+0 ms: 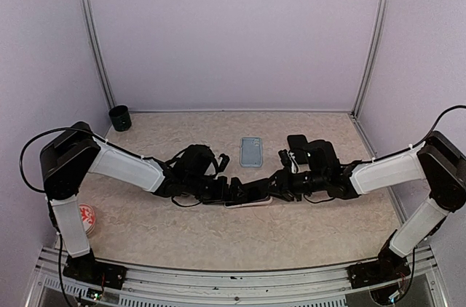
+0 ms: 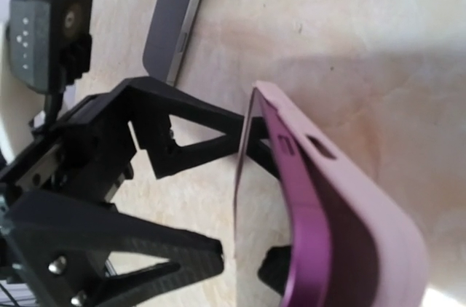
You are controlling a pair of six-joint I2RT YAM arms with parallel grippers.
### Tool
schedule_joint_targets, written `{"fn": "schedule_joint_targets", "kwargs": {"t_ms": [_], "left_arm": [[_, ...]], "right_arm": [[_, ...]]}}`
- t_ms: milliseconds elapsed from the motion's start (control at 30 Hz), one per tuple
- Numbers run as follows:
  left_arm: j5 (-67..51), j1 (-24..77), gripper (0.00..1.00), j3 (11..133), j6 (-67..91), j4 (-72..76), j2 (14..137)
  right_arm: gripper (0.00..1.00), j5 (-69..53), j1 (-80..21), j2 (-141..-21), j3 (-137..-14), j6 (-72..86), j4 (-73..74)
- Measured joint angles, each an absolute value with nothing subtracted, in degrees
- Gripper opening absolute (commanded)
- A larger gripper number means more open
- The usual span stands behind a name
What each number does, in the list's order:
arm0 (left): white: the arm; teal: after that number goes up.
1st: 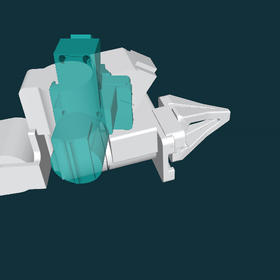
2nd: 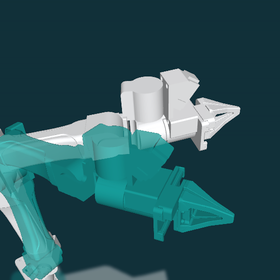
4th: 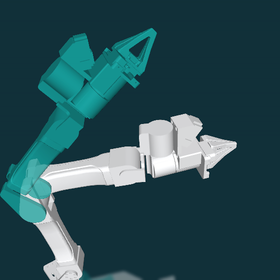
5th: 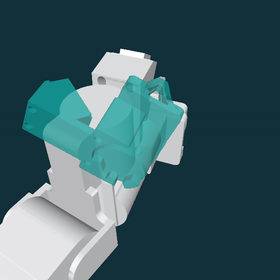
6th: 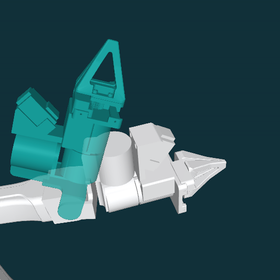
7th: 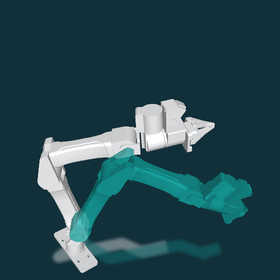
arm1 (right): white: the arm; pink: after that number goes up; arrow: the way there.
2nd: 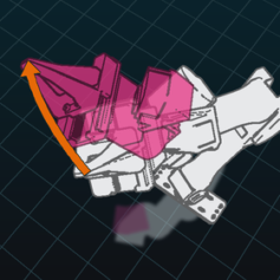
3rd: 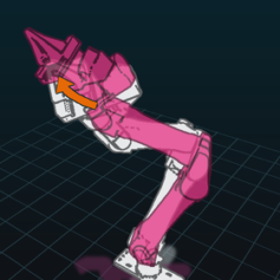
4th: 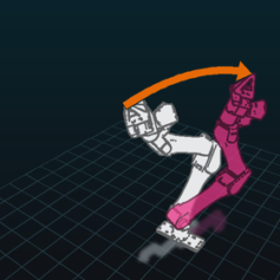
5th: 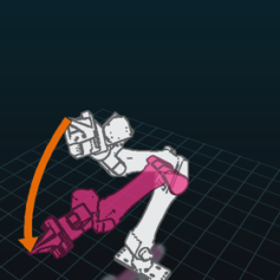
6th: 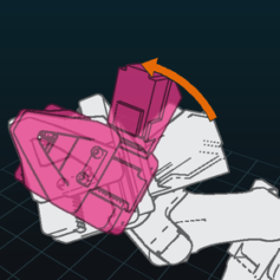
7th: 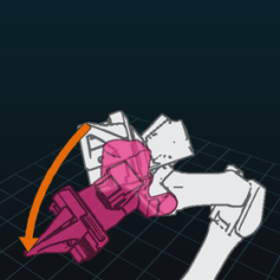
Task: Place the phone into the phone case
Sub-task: Pick up the phone with the phone case at the center of the board.
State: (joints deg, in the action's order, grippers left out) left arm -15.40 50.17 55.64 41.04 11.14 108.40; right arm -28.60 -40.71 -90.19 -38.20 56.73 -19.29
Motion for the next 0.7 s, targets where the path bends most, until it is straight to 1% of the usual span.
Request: {"fn": "schedule_joint_targets", "kwargs": {"t_ms": [200, 333, 433, 533, 600, 700], "left_arm": [[-15.6, 50.3, 0.99, 55.6, 41.1, 11.8, 108.6], [-16.3, 50.5, 0.99, 55.6, 41.3, 12.0, 108.7], [-16.3, 50.7, 0.99, 55.6, 41.3, 12.2, 108.8], [-16.4, 50.7, 0.99, 55.6, 41.3, 12.4, 108.9], [-16.5, 50.7, 0.99, 55.6, 41.3, 12.4, 108.9], [-16.3, 50.7, 0.99, 55.6, 41.4, 12.4, 108.9]], "right_arm": [[0.31, -29.8, -40.7, -89.2, -37.1, 57.5, -22.5], [0.3, -29.5, -40.7, -87.9, -37.5, 57.4, -21.2], [0.21, -28.5, -40.7, -87.5, -39.1, 56.7, -17.0], [0.06, -27.3, -40.7, -87.4, -40.3, 56.1, -13.9], [0.02, -26.9, -40.7, -87.5, -40.4, 56.2, -12.7], [0.0, -26.8, -40.6, -87.9, -40.4, 56.6, -12.0]]}}
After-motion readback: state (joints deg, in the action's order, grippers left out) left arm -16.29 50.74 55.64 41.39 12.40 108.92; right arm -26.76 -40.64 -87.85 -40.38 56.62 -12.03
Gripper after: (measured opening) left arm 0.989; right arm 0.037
